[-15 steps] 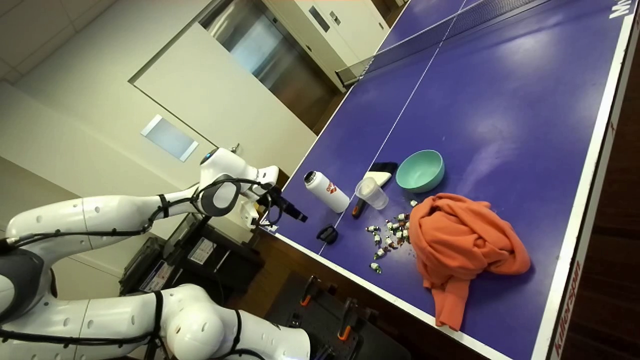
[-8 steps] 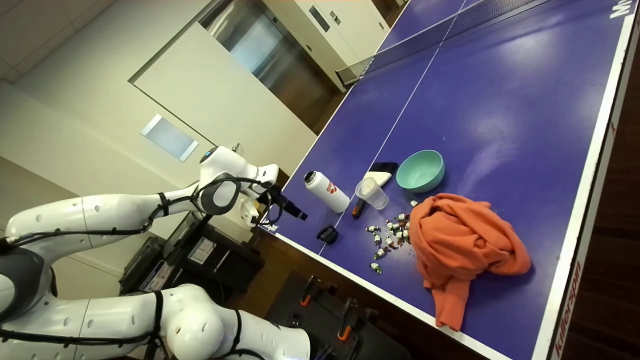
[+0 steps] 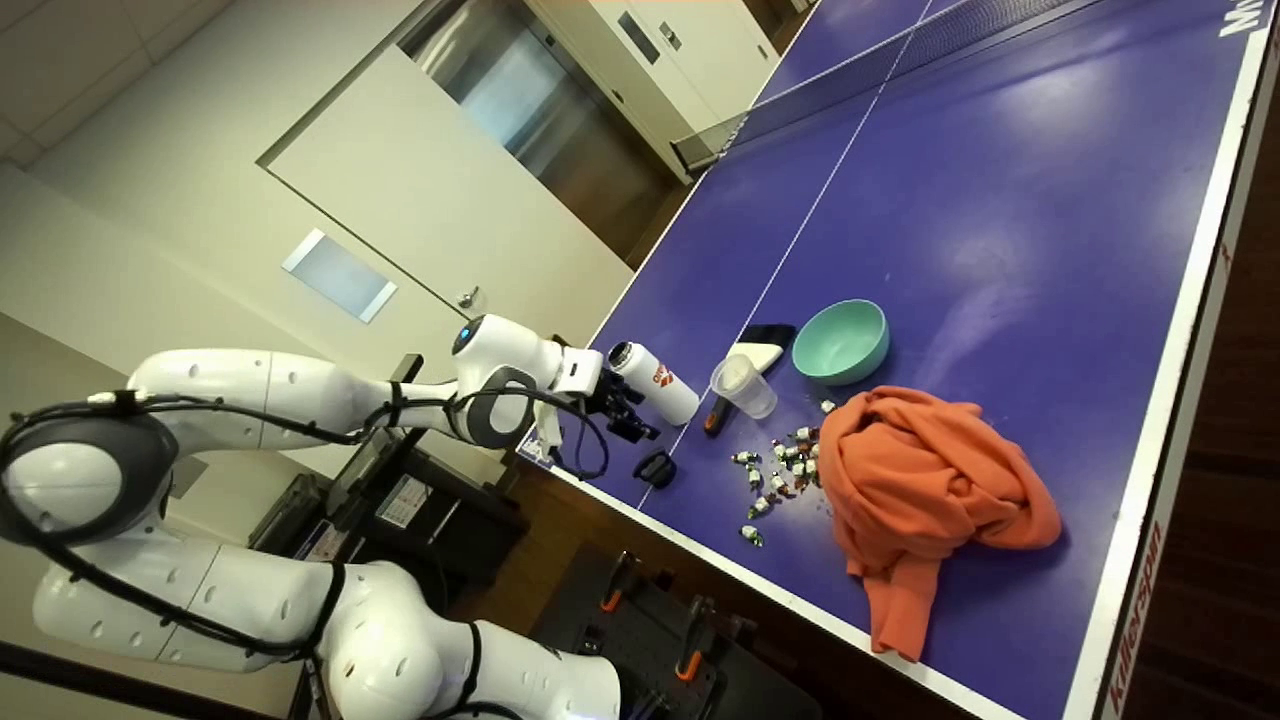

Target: Put a piece of candy in the bowl.

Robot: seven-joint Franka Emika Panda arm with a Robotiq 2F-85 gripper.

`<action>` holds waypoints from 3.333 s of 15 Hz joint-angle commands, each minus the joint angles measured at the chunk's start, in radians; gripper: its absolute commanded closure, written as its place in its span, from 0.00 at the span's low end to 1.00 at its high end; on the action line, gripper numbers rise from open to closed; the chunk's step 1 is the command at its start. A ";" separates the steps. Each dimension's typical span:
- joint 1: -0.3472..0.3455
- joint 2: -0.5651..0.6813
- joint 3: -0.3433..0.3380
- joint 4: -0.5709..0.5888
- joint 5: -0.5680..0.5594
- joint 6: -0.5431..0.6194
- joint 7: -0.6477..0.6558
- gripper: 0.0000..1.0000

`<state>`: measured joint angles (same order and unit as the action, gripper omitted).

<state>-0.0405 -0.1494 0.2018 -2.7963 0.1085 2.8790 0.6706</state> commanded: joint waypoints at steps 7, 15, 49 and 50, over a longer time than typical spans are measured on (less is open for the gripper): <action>-0.211 0.239 -0.015 0.077 -0.708 0.009 0.759 0.00; -0.116 0.497 -0.036 0.185 -0.870 0.046 0.981 0.00; 0.278 0.560 -0.421 0.277 -0.873 0.250 1.021 1.00; 0.310 0.508 -0.456 0.252 -0.883 0.239 1.025 1.00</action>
<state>0.1923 0.5280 -0.1740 -2.4353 -0.7362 3.1363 1.6581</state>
